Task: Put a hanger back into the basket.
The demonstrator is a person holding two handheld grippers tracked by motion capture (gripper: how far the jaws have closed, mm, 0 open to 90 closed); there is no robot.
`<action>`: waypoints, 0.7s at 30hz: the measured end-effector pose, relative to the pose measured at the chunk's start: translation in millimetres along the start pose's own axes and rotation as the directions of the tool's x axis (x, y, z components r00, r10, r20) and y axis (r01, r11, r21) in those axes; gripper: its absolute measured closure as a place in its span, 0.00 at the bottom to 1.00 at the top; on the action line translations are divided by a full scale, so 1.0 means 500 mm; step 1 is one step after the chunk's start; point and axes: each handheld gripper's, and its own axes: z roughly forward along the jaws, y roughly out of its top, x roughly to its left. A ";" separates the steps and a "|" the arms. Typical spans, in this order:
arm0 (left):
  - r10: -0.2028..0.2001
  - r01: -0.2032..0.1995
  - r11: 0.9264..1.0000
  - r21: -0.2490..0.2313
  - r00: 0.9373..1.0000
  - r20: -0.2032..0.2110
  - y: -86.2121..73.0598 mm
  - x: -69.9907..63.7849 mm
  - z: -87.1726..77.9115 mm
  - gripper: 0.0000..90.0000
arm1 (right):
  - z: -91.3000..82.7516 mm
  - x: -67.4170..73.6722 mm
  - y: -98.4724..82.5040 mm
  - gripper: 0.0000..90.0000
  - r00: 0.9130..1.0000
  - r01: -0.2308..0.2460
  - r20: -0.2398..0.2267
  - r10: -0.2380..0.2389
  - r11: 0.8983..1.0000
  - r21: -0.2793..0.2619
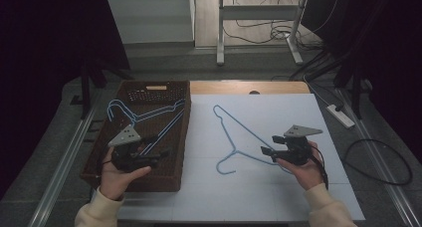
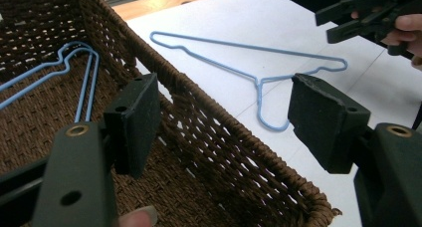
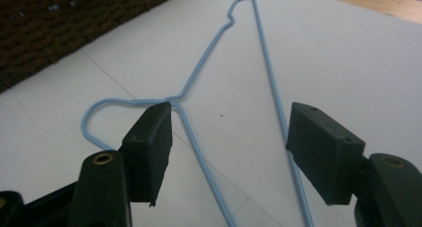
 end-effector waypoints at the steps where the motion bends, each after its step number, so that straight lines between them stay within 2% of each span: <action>1: 0.000 0.000 1.000 0.002 1.000 0.000 0.000 0.000 0.001 0.33 | 0.008 -0.001 0.003 0.39 1.000 0.004 -0.004 -0.004 1.000 0.012; 6: -0.001 0.001 1.000 0.007 1.000 0.002 -0.003 0.000 0.004 0.33 | 0.044 -0.001 0.017 0.39 1.000 0.018 -0.018 -0.017 0.998 0.065; 13: 0.001 -0.001 1.000 0.011 1.000 0.005 -0.005 0.000 0.004 0.33 | 0.079 0.017 0.045 0.42 0.995 0.088 -0.059 -0.081 0.988 0.128; 19: 0.003 -0.003 1.000 0.012 1.000 0.006 -0.006 -0.001 0.004 0.33 | 0.103 0.004 0.065 0.56 0.994 0.101 -0.063 -0.091 0.978 0.182; 21: 0.003 -0.003 1.000 0.010 1.000 0.005 -0.005 -0.001 0.003 0.33 | 0.112 -0.005 0.071 0.64 0.994 0.099 -0.059 -0.089 0.973 0.206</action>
